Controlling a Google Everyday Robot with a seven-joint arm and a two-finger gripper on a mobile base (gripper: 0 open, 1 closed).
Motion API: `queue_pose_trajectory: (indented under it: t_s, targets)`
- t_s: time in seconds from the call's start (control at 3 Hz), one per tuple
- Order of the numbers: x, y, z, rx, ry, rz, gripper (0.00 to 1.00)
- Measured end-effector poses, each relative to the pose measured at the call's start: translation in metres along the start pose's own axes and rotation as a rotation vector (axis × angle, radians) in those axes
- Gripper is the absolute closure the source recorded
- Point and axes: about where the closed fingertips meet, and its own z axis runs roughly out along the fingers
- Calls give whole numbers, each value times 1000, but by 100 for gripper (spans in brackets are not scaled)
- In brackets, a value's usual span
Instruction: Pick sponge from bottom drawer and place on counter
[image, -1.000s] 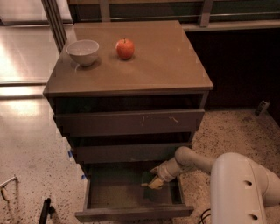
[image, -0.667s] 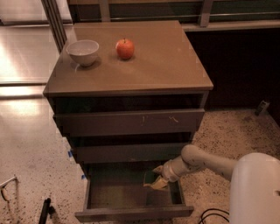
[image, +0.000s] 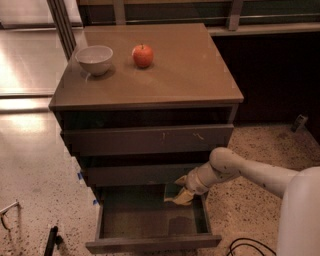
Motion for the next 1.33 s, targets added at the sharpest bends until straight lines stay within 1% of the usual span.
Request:
queue_pose_trajectory:
  t_s: [0.33, 0.67, 1.0, 1.33]
  targets:
    - [0, 0, 0, 0, 0, 0, 100]
    - [-27, 9, -28, 8, -29, -36, 100]
    - [-87, 33, -84, 31, -53, -95, 100]
    - [-166, 46, -169, 87, -28, -172, 100]
